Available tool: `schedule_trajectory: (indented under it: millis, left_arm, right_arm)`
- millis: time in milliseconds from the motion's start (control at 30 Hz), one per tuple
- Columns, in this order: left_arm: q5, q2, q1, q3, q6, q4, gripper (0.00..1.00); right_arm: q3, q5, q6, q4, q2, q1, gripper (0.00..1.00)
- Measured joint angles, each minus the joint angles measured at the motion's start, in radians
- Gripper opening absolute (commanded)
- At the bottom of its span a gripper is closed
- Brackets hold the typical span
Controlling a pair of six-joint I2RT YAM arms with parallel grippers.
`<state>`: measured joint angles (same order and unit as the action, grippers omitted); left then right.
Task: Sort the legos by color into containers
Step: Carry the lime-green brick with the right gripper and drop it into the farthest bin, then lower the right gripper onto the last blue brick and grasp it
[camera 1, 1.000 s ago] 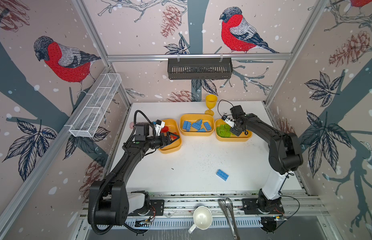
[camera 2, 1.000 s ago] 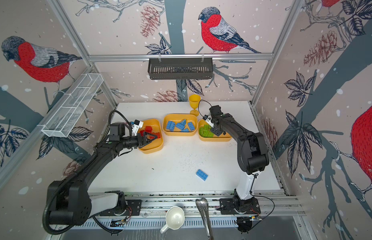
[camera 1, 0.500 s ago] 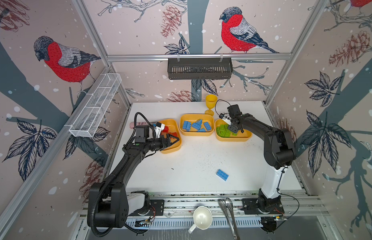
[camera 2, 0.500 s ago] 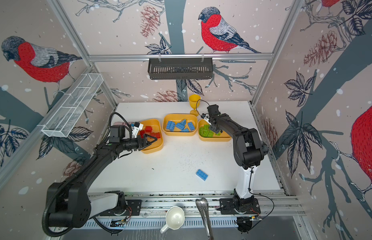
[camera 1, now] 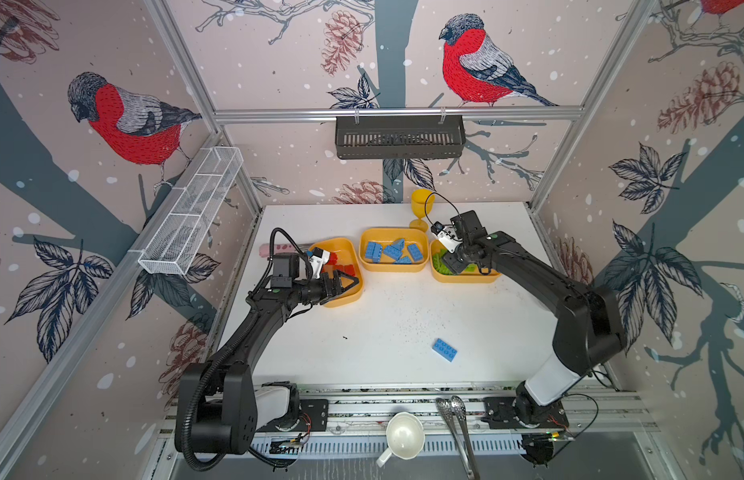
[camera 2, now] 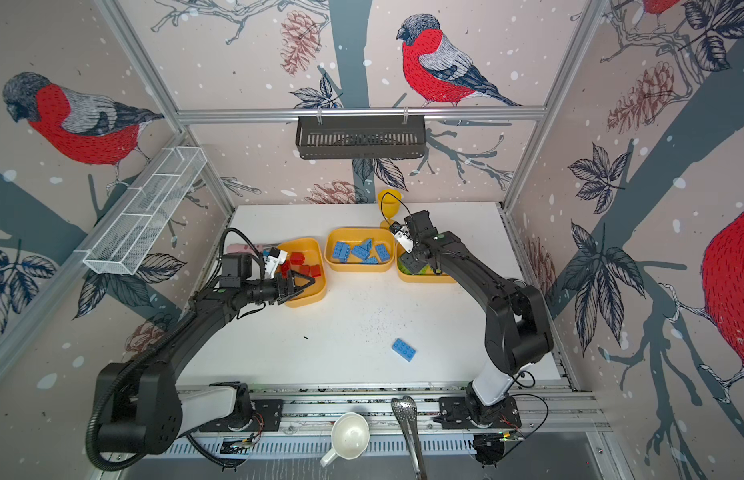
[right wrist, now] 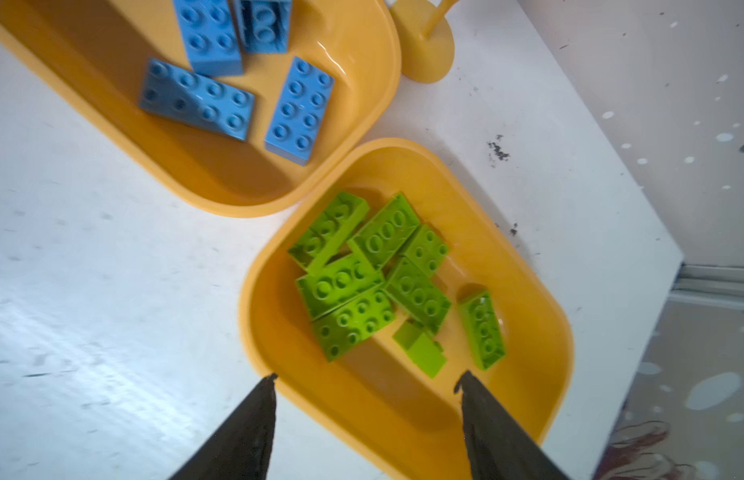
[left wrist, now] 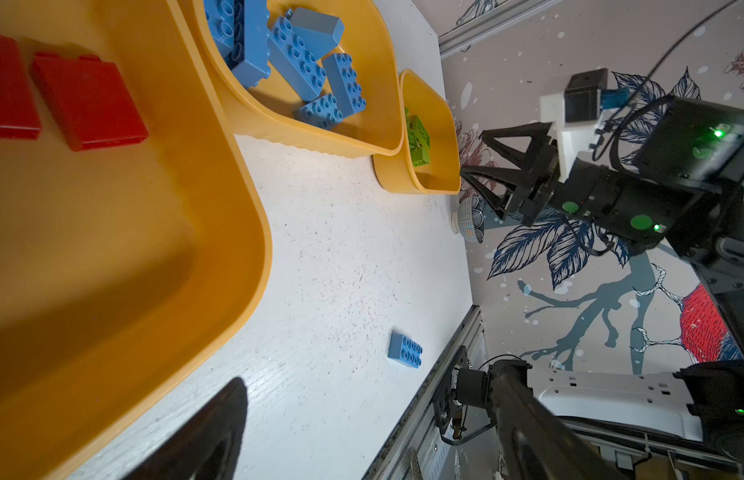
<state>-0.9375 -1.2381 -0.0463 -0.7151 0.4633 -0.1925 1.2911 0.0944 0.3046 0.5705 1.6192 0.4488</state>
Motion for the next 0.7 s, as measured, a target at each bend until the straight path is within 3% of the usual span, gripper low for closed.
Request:
schedule_trajectory:
  millis: [233, 400, 700]
  left_arm:
    - [-0.002, -0.027, -0.001, -0.026, -0.002, 0.001, 0.92]
    - [-0.003, -0.046, -0.001, -0.029, -0.009, 0.003, 0.92]
    - [-0.005, -0.077, -0.002, -0.041, -0.027, 0.005, 0.92]
  right_arm:
    - [-0.184, -0.122, -0.300, 0.012, -0.175, 0.107, 0.71]
    - [-0.307, -0.147, -0.466, 0.043, -0.249, 0.192, 0.71]
    - [-0.484, -0.150, -0.639, 0.047, -0.299, 0.359, 0.71]
